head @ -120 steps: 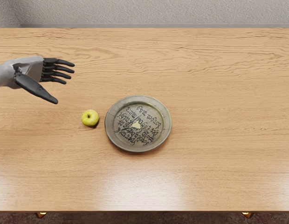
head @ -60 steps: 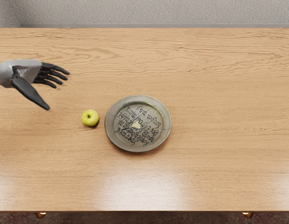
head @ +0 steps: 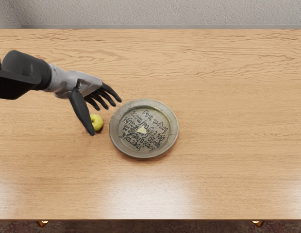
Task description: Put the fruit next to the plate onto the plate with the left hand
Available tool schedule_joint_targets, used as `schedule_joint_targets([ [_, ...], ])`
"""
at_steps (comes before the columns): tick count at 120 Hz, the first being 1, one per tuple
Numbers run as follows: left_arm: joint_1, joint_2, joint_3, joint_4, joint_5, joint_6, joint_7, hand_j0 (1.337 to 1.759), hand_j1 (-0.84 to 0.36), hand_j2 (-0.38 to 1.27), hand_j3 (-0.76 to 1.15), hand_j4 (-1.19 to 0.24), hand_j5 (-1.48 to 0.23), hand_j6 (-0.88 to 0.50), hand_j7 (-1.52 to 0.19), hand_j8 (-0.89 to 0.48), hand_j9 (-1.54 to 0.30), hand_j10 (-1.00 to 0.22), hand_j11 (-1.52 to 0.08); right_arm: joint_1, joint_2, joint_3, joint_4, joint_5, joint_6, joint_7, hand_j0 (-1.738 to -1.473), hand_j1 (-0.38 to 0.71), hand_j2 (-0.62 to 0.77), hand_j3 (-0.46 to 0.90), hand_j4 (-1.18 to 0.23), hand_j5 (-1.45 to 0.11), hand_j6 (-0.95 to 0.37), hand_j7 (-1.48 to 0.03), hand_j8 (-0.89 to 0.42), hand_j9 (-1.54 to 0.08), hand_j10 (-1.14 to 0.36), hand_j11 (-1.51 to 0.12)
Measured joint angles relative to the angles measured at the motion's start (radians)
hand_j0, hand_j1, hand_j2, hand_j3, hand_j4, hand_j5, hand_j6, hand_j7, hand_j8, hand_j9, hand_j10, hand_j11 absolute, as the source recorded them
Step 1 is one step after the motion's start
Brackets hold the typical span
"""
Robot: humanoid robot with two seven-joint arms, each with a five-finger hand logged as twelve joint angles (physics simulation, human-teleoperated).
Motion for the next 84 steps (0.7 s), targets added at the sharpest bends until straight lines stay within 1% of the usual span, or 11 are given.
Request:
schedule_joint_targets([
  [7, -0.001, -0.054, 0.052, -0.012, -0.048, 0.101, -0.010, 1.658, 0.05, 0.05, 0.00, -0.25, -0.32, -0.25, -0.32, -0.25, -0.32, -0.25, -0.32, 0.000, 0.000, 0.000, 0.000, 0.000, 0.000, 0.000, -1.658, -0.30, -0.01, 0.00, -0.04, -0.05, -0.04, -0.05, -0.04, -0.05, -0.04, -0.05],
  [16, -0.001, -0.121, 0.103, -0.019, -0.084, 0.233, -0.014, 1.658, 0.05, 0.05, 0.00, -0.25, -0.32, -0.25, -0.32, -0.25, -0.32, -0.25, -0.32, 0.000, 0.000, 0.000, 0.000, 0.000, 0.000, 0.000, -1.658, -0.30, -0.01, 0.00, -0.04, -0.05, -0.04, -0.05, -0.04, -0.05, -0.04, -0.05],
  [19, -0.001, -0.133, 0.118, -0.020, -0.092, 0.271, -0.015, 1.658, 0.05, 0.05, 0.00, -0.25, -0.32, -0.25, -0.32, -0.25, -0.32, -0.25, -0.32, 0.000, 0.000, 0.000, 0.000, 0.000, 0.000, 0.000, -1.658, -0.30, -0.01, 0.00, -0.04, -0.05, -0.04, -0.05, -0.04, -0.05, -0.04, -0.05],
  [24, -0.001, -0.182, 0.146, -0.021, -0.105, 0.328, -0.016, 1.658, 0.05, 0.05, 0.00, -0.25, -0.32, -0.25, -0.32, -0.25, -0.32, -0.25, -0.32, 0.000, 0.000, 0.000, 0.000, 0.000, 0.000, 0.000, -1.658, -0.30, -0.01, 0.00, -0.04, -0.05, -0.04, -0.05, -0.04, -0.05, -0.04, -0.05],
  [28, -0.001, -0.196, 0.163, -0.021, -0.116, 0.364, -0.016, 1.658, 0.05, 0.05, 0.00, -0.25, -0.32, -0.25, -0.32, -0.25, -0.32, -0.25, -0.32, 0.000, 0.000, 0.000, 0.000, 0.000, 0.000, 0.000, -1.658, -0.30, -0.01, 0.00, -0.04, -0.05, -0.04, -0.05, -0.04, -0.05, -0.04, -0.05],
  [37, 0.006, -0.233, 0.188, -0.015, -0.132, 0.422, -0.015, 1.658, 0.05, 0.05, 0.00, -0.25, -0.32, -0.25, -0.32, -0.25, -0.32, -0.25, -0.32, 0.000, 0.000, 0.000, 0.000, 0.000, 0.000, 0.000, -1.658, -0.30, -0.01, 0.00, -0.04, -0.05, -0.04, -0.05, -0.04, -0.05, -0.04, -0.05],
  [46, 0.015, -0.271, 0.211, 0.008, -0.170, 0.452, -0.015, 1.658, 0.05, 0.05, 0.00, -0.25, -0.32, -0.25, -0.32, -0.25, -0.32, -0.25, -0.32, 0.000, 0.000, 0.000, 0.000, 0.000, 0.000, 0.000, -1.658, -0.30, -0.01, 0.00, -0.04, -0.05, -0.04, -0.05, -0.04, -0.05, -0.04, -0.05],
  [52, 0.053, -0.335, 0.231, 0.034, -0.191, 0.465, -0.015, 1.658, 0.05, 0.05, 0.00, -0.25, -0.32, -0.25, -0.32, -0.25, -0.32, -0.25, -0.32, 0.000, 0.000, 0.000, 0.000, 0.000, 0.000, 0.000, -1.658, -0.30, -0.01, 0.00, -0.04, -0.05, -0.04, -0.05, -0.04, -0.05, -0.04, -0.05],
  [58, 0.080, -0.363, 0.248, 0.059, -0.204, 0.495, -0.015, 1.658, 0.05, 0.05, 0.00, -0.25, -0.32, -0.25, -0.32, -0.25, -0.32, -0.25, -0.32, 0.000, 0.000, 0.000, 0.000, 0.000, 0.000, 0.000, -1.658, -0.30, -0.01, 0.00, -0.04, -0.05, -0.04, -0.05, -0.04, -0.05, -0.04, -0.05],
  [73, 0.100, -0.416, 0.269, 0.085, -0.218, 0.601, -0.015, 1.658, 0.05, 0.05, 0.00, -0.25, -0.32, -0.25, -0.32, -0.25, -0.32, -0.25, -0.32, 0.000, 0.000, 0.000, 0.000, 0.000, 0.000, 0.000, -1.658, -0.30, -0.01, 0.00, -0.04, -0.05, -0.04, -0.05, -0.04, -0.05, -0.04, -0.05],
  [84, 0.123, -0.501, 0.279, 0.091, -0.221, 0.661, -0.009, 1.658, 0.05, 0.05, 0.00, -0.25, -0.32, -0.25, -0.32, -0.25, -0.32, -0.25, -0.32, 0.000, 0.000, 0.000, 0.000, 0.000, 0.000, 0.000, -1.658, -0.30, -0.01, 0.00, -0.04, -0.05, -0.04, -0.05, -0.04, -0.05, -0.04, -0.05],
])
